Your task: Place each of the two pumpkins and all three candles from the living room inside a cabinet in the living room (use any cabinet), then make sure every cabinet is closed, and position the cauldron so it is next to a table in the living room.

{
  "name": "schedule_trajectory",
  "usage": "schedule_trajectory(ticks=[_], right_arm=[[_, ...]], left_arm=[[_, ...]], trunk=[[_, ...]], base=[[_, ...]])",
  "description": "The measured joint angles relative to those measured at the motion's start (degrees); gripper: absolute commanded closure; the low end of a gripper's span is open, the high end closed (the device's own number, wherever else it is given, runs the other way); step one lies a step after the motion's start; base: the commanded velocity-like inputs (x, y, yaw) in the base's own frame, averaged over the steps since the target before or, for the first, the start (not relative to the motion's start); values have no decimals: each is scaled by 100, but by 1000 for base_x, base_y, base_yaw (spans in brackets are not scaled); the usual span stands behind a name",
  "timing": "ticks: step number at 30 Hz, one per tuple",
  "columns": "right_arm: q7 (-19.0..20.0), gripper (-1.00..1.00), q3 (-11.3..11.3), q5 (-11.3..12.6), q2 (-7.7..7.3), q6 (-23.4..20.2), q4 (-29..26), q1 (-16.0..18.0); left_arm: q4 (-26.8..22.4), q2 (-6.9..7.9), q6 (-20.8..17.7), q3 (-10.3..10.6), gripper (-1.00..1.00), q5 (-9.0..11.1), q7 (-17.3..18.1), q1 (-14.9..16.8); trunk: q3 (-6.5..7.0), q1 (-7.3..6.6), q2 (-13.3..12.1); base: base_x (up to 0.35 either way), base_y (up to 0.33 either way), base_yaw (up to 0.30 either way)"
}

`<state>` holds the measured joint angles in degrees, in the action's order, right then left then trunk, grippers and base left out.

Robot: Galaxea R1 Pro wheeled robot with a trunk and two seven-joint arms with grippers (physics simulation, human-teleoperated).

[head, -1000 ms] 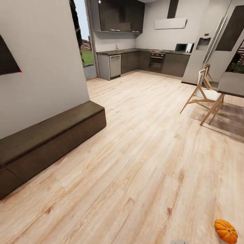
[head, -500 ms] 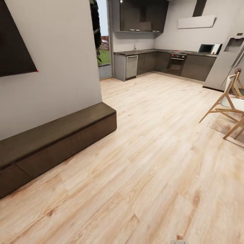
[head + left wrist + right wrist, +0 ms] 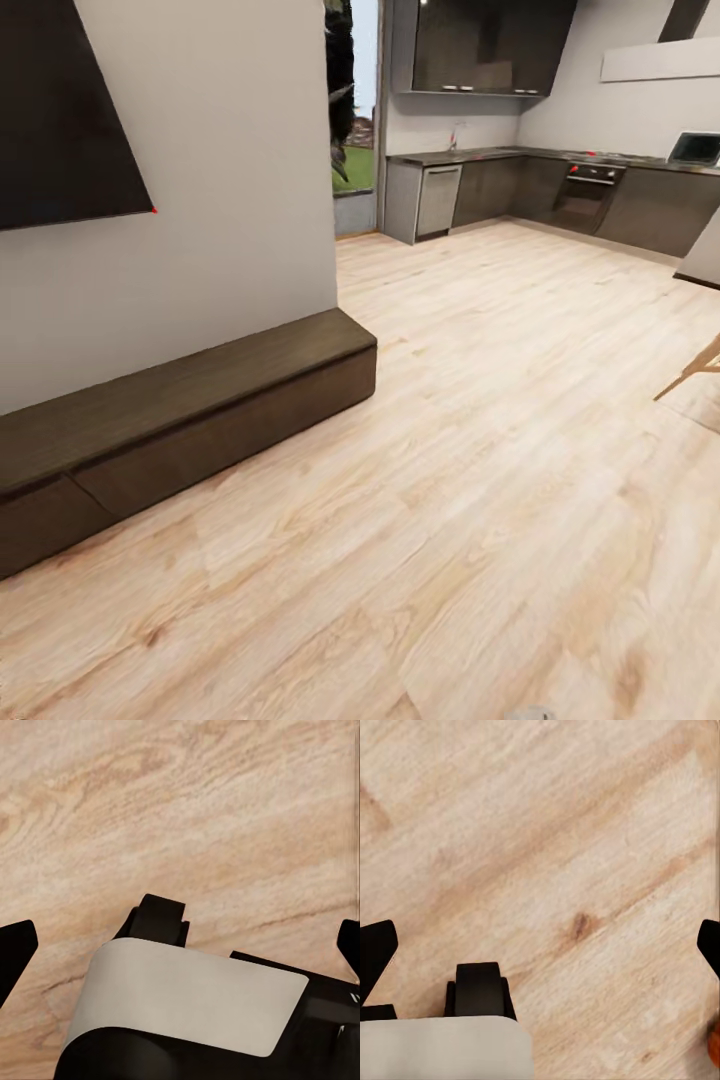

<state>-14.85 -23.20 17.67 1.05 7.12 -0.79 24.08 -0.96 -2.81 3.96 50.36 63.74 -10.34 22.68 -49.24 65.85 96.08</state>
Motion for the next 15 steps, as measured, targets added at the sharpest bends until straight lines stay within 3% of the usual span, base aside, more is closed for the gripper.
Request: schedule_trajectory(ticks=[15], right_arm=[[0,-100,0,-5,0,0,0,0]], left_arm=[[0,0,0,-1,-100,5,0,0]], trunk=[[0,0,0]], base=[[287,-200,284]])
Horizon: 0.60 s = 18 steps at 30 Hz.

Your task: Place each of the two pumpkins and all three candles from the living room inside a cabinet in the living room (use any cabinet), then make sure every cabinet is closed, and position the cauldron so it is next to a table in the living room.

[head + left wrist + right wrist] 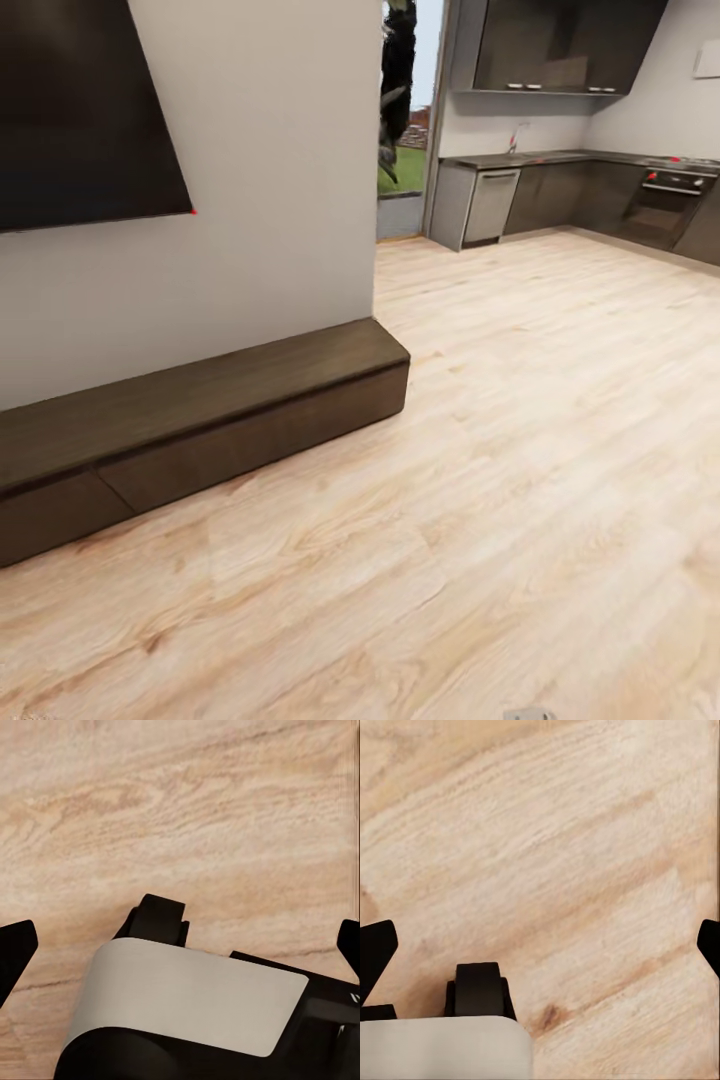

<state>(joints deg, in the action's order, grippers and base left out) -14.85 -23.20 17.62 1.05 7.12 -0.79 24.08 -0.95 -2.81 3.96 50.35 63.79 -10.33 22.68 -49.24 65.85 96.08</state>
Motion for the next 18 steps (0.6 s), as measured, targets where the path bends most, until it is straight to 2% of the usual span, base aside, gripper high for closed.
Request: schedule_trajectory(ticks=[18], right_arm=[[0,-100,0,1,0,0,0,0]], left_arm=[[4,0,0,1,-100,2,2,0]], trunk=[[0,0,0]], base=[[270,-218,284]])
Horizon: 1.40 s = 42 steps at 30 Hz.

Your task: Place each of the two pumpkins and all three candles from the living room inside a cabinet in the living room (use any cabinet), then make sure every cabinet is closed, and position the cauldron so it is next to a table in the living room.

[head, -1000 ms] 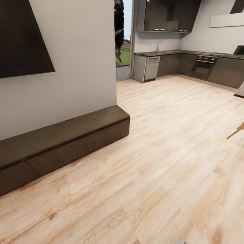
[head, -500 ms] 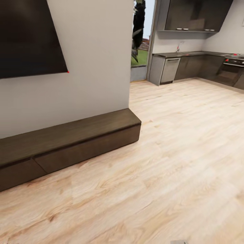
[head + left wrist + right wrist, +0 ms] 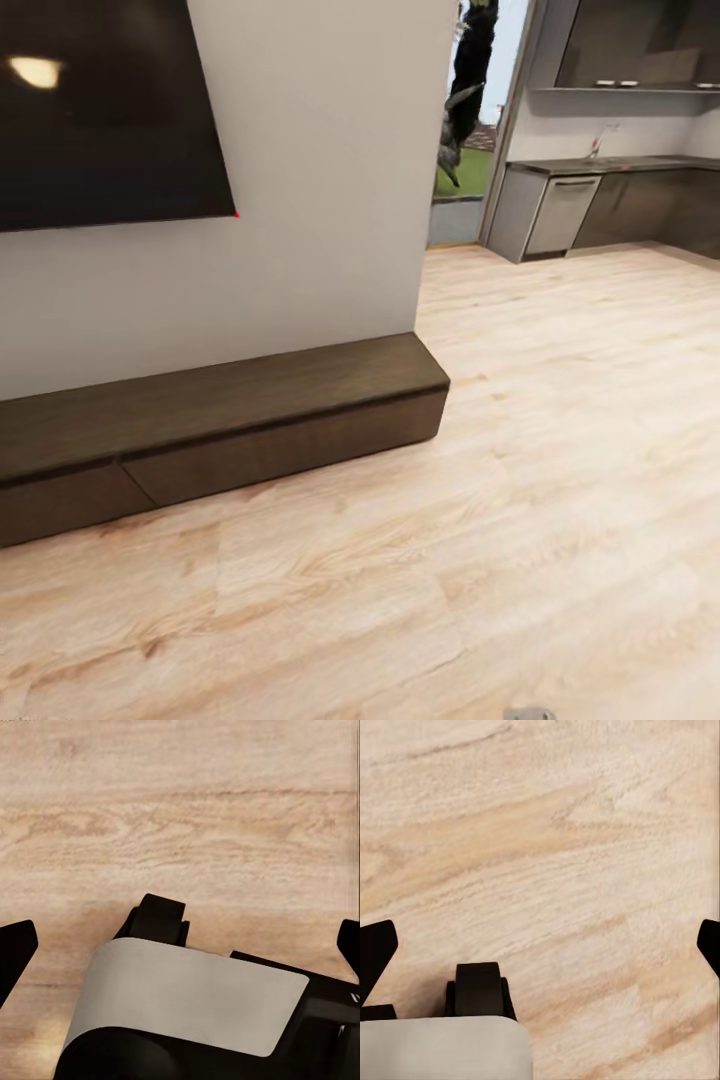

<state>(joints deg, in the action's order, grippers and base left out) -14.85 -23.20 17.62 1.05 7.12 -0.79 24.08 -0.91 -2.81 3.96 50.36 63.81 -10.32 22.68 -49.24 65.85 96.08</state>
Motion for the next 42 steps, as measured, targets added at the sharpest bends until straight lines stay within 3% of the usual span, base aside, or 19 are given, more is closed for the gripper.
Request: schedule_trajectory(ticks=[21,42], right_arm=[[0,-100,0,1,1,0,0,0],[123,-100,0,4,-1,0,0,0]], left_arm=[[-2,9,0,-2,-100,-1,-1,0],[-4,23,0,-2,-100,-4,1,0]], trunk=[[0,0,0],[0,0,0]], base=[[266,-222,275],[277,-175,8]])
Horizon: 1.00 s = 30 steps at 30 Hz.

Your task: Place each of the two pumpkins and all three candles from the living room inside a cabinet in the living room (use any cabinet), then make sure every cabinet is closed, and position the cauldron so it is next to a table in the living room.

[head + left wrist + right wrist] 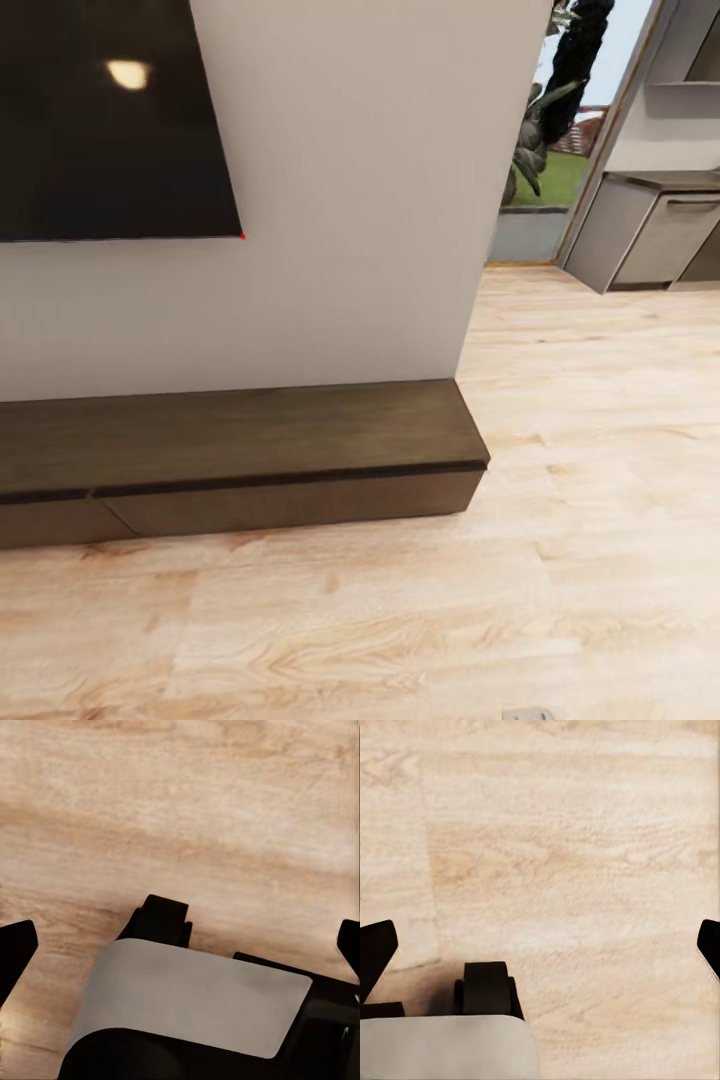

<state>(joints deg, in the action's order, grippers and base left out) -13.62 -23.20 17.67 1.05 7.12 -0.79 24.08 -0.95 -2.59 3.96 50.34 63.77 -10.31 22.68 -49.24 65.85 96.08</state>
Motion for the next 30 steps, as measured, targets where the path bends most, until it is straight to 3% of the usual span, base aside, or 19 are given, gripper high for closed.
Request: schedule_trajectory(ticks=[7,10,13,16,17,18,19,20,24,27,28,29,30], right_arm=[[-2,-100,-2,-22,-3,-3,-26,0],[0,-100,-21,-29,-4,-16,-35,0],[0,-100,-24,-33,-5,-17,-35,0],[0,-100,-26,-35,-13,-17,-35,0],[0,-100,-27,-35,-12,-18,-30,0],[0,-100,-26,-35,-11,-18,-29,0],[0,-100,-29,-35,-10,-18,-28,0],[0,-100,-45,-35,-9,-18,-27,0],[0,-100,-117,-35,-13,-18,-33,0],[0,-100,-143,-35,-14,-18,-35,0],[0,-100,-146,-35,-13,-18,-35,0],[0,-100,-151,-35,-11,-18,-35,0],[0,-100,-254,-35,-9,-15,-39,0]], left_arm=[[-84,10,-5,5,-100,-18,-7,14],[-656,71,-77,-18,-100,-18,82,443],[-1246,184,-401,-41,-100,14,488,681],[-2216,361,-1453,-66,-100,42,1175,920],[-2790,423,-2267,-139,-100,35,1543,1056],[-3395,431,-2667,-215,-100,50,1695,1140],[-3674,420,-3001,-309,-100,46,1810,1210],[-4138,386,-3383,-463,-100,48,1929,1294],[-5226,201,-3914,-942,-100,64,2040,1475],[-6003,115,-4459,-1673,-100,68,2068,1719],[-6089,108,-4549,-1800,-100,60,2072,1754],[-6290,98,-4781,-2183,-100,77,2080,1859],[-6679,149,-5304,-2950,-100,133,2519,2130]], trunk=[[0,0,0],[1,0,0],[0,0,0],[1,0,0],[0,0,0],[1,0,0],[1,0,0],[1,0,0],[1,0,0],[1,0,0],[0,0,0],[1,0,0],[-1,0,0]], base=[[180,-1,0],[3,0,0],[1,0,0],[0,0,0],[0,0,0],[0,0,0],[0,0,0],[0,0,0],[0,0,0],[0,0,0],[0,0,0],[0,0,0],[0,0,0]])
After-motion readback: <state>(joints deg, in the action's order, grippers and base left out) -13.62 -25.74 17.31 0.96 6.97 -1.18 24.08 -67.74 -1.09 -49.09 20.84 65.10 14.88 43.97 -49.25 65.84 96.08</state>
